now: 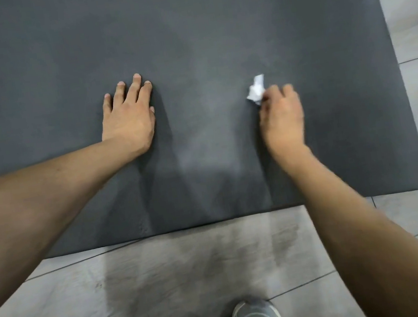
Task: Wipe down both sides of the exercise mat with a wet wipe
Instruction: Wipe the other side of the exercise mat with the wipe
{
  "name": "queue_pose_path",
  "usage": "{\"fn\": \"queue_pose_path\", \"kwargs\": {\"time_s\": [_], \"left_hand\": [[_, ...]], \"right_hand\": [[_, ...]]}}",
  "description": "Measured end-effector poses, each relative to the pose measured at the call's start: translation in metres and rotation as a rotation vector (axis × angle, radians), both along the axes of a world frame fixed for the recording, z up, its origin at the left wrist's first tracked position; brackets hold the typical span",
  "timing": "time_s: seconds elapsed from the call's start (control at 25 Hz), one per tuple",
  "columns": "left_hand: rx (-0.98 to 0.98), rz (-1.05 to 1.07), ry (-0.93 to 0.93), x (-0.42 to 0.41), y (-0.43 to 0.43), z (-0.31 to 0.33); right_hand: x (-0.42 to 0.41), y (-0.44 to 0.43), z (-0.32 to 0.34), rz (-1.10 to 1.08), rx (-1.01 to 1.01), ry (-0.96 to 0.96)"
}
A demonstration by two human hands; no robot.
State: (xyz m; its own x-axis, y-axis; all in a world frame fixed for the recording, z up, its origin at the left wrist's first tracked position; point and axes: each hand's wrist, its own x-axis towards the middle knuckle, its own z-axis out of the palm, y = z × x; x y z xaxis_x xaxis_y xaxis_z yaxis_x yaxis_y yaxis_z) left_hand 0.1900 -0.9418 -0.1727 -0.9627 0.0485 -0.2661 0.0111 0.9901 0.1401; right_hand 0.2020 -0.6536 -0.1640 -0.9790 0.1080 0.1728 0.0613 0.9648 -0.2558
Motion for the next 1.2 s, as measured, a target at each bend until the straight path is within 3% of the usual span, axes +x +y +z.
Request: {"fn": "queue_pose_path", "kwargs": {"time_s": [0.08, 0.16, 0.24, 0.36, 0.44, 0.56, 0.72, 0.8, 0.92, 1.0, 1.2], "left_hand": [[0.002, -0.072, -0.012, 0.002, -0.008, -0.002], [-0.001, -0.121, -0.017, 0.004, -0.014, -0.002], [0.028, -0.154, 0.049, 0.009, -0.012, -0.002], [-0.005, -0.556, 0.166, 0.03, -0.007, -0.006], [-0.046, -0.713, 0.164, 0.035, -0.01, -0.008], [-0.029, -0.646, 0.129, 0.038, -0.008, -0.003], [-0.017, -0.551, 0.132, 0.049, 0.003, 0.0], [-0.003, -0.475, 0.121, 0.054, 0.015, 0.0], [-0.01, -0.427, 0.116, 0.057, 0.024, -0.001], [-0.018, -0.422, 0.125, 0.057, 0.026, 0.001], [-0.03, -0.461, 0.163, 0.056, 0.036, 0.002]], "right_hand": [[-0.003, 0.022, 0.002, -0.156, -0.052, -0.002], [0.01, -0.01, 0.0, -0.165, -0.119, -0.009], [0.04, -0.066, -0.003, 0.06, -0.208, -0.042], [0.091, -0.124, -0.005, 0.408, -0.186, -0.072], [0.086, -0.111, -0.008, 0.448, -0.124, -0.024], [0.07, -0.057, -0.006, 0.233, -0.046, 0.035], [0.075, -0.027, -0.004, -0.025, -0.145, 0.001], [0.103, -0.067, -0.004, 0.035, -0.199, 0.002], [0.168, -0.13, -0.004, 0.394, -0.18, -0.057], [0.181, -0.123, -0.009, 0.493, -0.151, -0.068], [0.16, -0.015, -0.007, 0.07, -0.076, -0.02]]}}
